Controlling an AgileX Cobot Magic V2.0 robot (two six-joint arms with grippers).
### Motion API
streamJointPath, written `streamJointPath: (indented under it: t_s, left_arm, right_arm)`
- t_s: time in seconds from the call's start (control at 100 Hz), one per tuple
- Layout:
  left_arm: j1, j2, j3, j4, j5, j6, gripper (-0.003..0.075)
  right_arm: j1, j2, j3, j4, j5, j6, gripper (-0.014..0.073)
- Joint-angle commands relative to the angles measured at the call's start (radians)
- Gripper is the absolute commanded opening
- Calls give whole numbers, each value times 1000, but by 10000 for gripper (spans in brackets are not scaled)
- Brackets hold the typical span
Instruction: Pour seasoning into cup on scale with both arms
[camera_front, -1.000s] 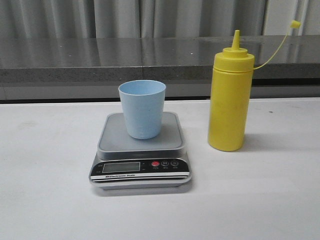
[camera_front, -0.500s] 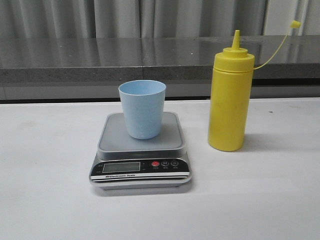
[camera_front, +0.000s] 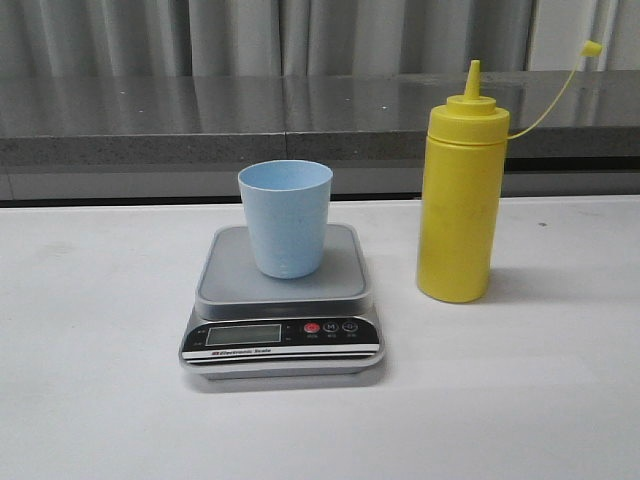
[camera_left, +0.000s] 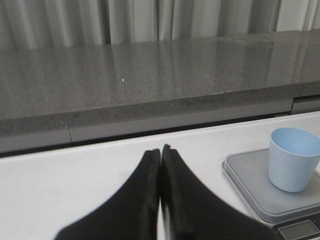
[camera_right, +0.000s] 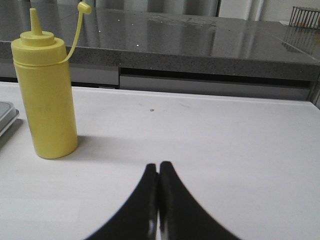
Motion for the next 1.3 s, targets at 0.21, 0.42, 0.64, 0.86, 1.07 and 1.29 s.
streamJointPath:
  t_s: [0.21,0.42,0.64,0.86,1.07,1.29]
  left_arm:
    - [12,10,137,-103,-334,226,-20]
    - [115,-16,241,-103,-393,226,-20]
    - [154,-132,332,-103,-393,223,-20]
    - [154,-267,373,-103,-336,214,-20]
    - [154,-296,373,-103,-292,209,-20]
    - [154,-296,373,-103,-285,186,-20]
  right_arm:
    - [-3,-22,-22,-5,-80,3,-67]
    - [-3,-22,-22,-5,-80,3,-67]
    - [-3,-22,-22,-5,-80,3,-67]
    - [-3,-22,-22,-5,-80,3,-67]
    - [-3,-21,-22,-5,-80,3,-67]
    - [-3,-21,-22,-5,-80,3,-67]
